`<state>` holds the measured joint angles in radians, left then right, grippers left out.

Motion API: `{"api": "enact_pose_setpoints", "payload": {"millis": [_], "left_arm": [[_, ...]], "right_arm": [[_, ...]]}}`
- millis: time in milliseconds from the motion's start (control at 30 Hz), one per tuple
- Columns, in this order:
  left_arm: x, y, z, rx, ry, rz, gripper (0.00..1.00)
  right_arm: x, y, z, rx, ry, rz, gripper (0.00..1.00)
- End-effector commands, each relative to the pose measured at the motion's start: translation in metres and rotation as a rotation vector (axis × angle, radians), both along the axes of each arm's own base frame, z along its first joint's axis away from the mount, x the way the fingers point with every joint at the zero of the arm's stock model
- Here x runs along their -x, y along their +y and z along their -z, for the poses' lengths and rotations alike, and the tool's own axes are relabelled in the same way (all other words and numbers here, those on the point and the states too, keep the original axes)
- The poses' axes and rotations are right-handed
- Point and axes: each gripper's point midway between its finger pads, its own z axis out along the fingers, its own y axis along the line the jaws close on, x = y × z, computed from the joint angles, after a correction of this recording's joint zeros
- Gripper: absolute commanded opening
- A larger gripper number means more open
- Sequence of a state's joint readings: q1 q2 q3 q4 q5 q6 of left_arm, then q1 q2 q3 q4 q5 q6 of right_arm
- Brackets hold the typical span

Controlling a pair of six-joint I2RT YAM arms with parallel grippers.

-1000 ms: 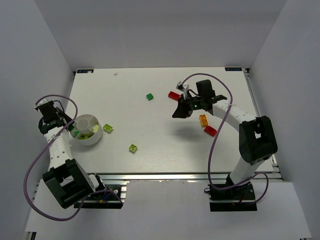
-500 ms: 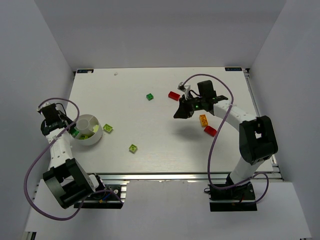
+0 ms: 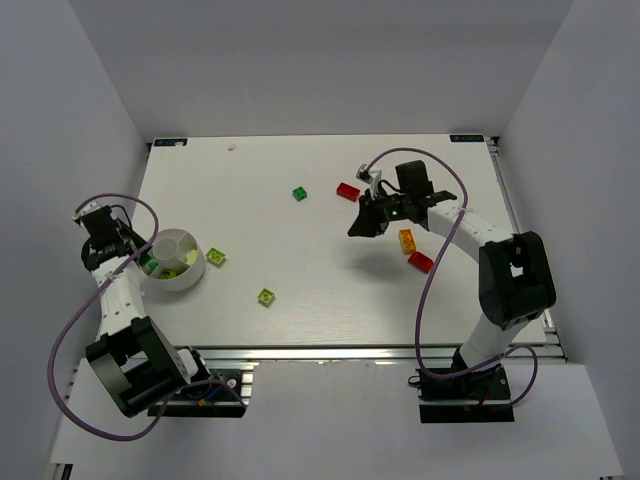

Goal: Sort the legos into containers by color

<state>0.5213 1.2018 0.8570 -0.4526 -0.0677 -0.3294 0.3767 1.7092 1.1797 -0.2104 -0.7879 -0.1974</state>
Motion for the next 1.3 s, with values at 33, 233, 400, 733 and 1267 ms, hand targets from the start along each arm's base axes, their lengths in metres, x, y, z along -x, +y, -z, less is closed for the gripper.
{"api": "enact_pose_setpoints", "payload": {"millis": [33,233,400,733,1267], "left_arm": [[-0.004,0.001,-0.002,-0.021,-0.013,0.01,0.14],[-0.005,-0.003,0.001,-0.013,-0.006,0.022,0.15],[-0.004,-0.008,0.004,-0.007,0.003,0.032,0.16],[0.001,-0.008,0.007,-0.009,0.022,0.023,0.31],[0.004,-0.006,0.005,-0.019,0.027,0.005,0.49]], "right_arm": [[0.001,-0.004,-0.007,-0.009,-0.032,-0.007,0.26],[0.002,-0.004,-0.006,-0.007,-0.031,-0.006,0.26],[0.002,-0.005,-0.006,-0.007,-0.032,-0.005,0.26],[0.001,-0.005,-0.006,-0.008,-0.032,-0.004,0.26],[0.002,-0.005,-0.004,-0.004,-0.033,-0.003,0.26]]}}
